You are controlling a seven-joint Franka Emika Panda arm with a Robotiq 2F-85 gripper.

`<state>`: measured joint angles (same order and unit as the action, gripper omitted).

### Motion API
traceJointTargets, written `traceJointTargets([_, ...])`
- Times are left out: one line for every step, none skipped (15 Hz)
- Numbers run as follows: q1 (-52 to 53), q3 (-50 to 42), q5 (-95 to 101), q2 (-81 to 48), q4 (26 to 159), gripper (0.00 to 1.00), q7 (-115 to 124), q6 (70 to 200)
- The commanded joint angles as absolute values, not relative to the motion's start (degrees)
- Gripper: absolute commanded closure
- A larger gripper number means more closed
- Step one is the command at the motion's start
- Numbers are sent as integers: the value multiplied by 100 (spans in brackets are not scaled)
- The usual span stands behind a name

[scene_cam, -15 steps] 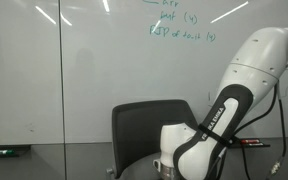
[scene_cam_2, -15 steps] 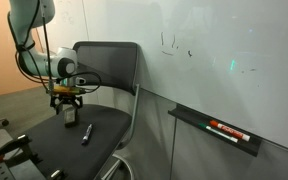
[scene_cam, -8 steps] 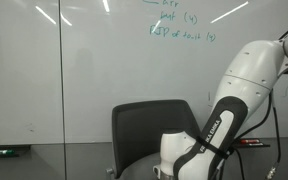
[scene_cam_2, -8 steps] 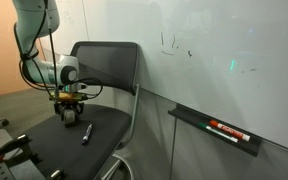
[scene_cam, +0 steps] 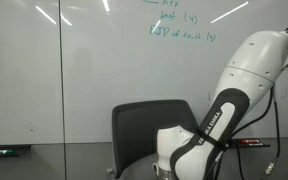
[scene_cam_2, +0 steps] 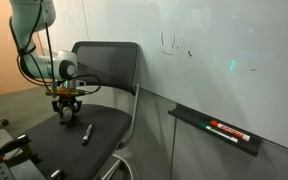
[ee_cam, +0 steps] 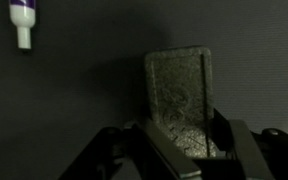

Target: Rub the black marker off of the board

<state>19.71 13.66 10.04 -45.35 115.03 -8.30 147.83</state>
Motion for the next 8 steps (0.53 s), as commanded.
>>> traceJointTargets([1975, 1395, 813, -3699, 11684, 67, -453, 13663])
traceJointTargets([2039, 1263, 855, -3389, 11768, 67, -165, 13432])
traceJointTargets([2047, 1215, 884, -3209, 11780, 67, 4, 13223])
traceJointTargets([2095, 1071, 998, -2866, 11884, 67, 314, 13019])
traceJointTargets([2104, 998, 1048, -2644, 11908, 67, 557, 12805])
traceJointTargets([2095, 920, 1130, -2323, 12006, 67, 769, 12552])
traceJointTargets([2105, 848, 1228, -2088, 12024, 67, 998, 12236])
traceJointTargets([2081, 799, 1324, -1807, 12119, 67, 1195, 11924])
